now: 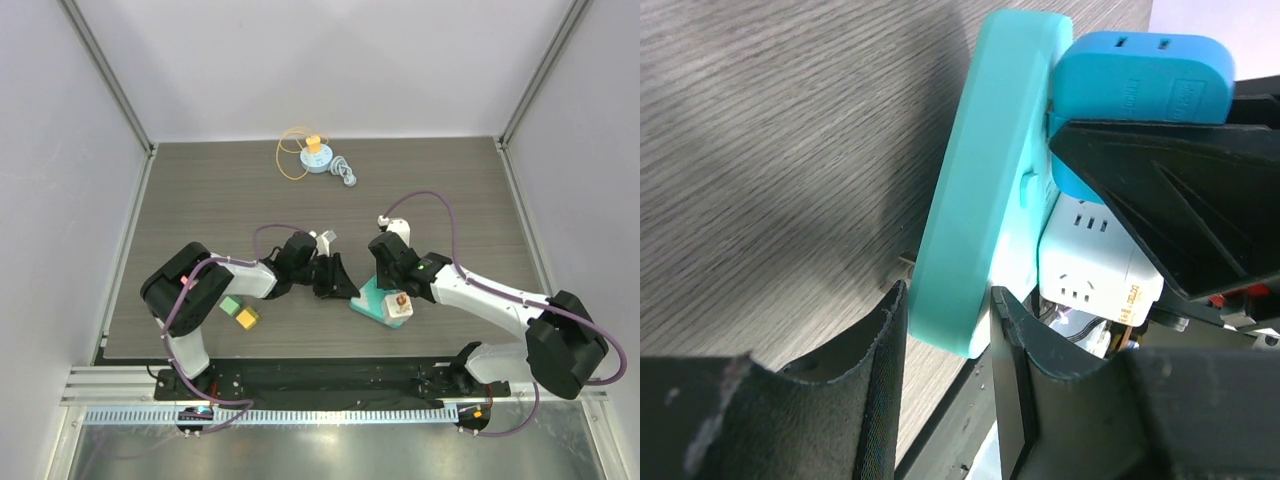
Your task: Pull the plug off the socket
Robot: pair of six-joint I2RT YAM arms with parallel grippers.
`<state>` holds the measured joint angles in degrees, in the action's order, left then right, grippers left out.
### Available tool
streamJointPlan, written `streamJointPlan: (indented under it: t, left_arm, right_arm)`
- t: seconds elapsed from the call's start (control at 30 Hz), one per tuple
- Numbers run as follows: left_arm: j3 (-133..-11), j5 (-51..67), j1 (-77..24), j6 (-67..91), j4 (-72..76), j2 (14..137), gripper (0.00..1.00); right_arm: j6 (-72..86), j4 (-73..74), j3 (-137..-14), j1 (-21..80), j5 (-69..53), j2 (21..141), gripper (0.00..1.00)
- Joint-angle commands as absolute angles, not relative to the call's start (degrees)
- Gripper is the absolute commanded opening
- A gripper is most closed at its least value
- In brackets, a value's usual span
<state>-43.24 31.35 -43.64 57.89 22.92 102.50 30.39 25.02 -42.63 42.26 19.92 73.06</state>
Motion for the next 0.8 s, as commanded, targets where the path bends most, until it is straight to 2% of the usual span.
streamJointPlan:
  t: [0.0,0.03,0.07,0.17,0.27,0.4,0.77]
  left_arm:
    - [-41.0,29.6,-42.9,55.7,21.7,103.7,0.25]
    - [-40.6,29.9,-42.9,55.7,22.8,103.5,0.31]
    - [-40.4,30.2,-42.9,55.6,23.0,103.4,0.42]
    - [-39.4,31.7,-43.0,55.8,26.1,102.8,0.57]
    - [-38.0,31.7,-43.0,55.8,27.8,101.6,0.67]
    - [-36.9,32.4,-42.9,55.7,29.0,100.8,0.69]
    - [-36.4,35.9,-42.9,57.3,34.7,102.4,0.61]
  right_arm:
    - [32.0,22.0,-46.1,42.5,20.7,73.4,0.01]
    - [32.1,22.1,-46.0,42.4,20.9,73.5,0.01]
    - [32.3,22.0,-45.9,42.5,20.9,73.7,0.01]
    - [32.6,22.0,-45.7,42.5,21.2,74.1,0.01]
    - [32.8,22.0,-45.7,42.5,21.4,73.8,0.01]
    - [32.5,22.0,-45.5,42.5,22.1,73.2,0.01]
    - [33.0,22.0,-45.7,42.5,21.9,74.4,0.01]
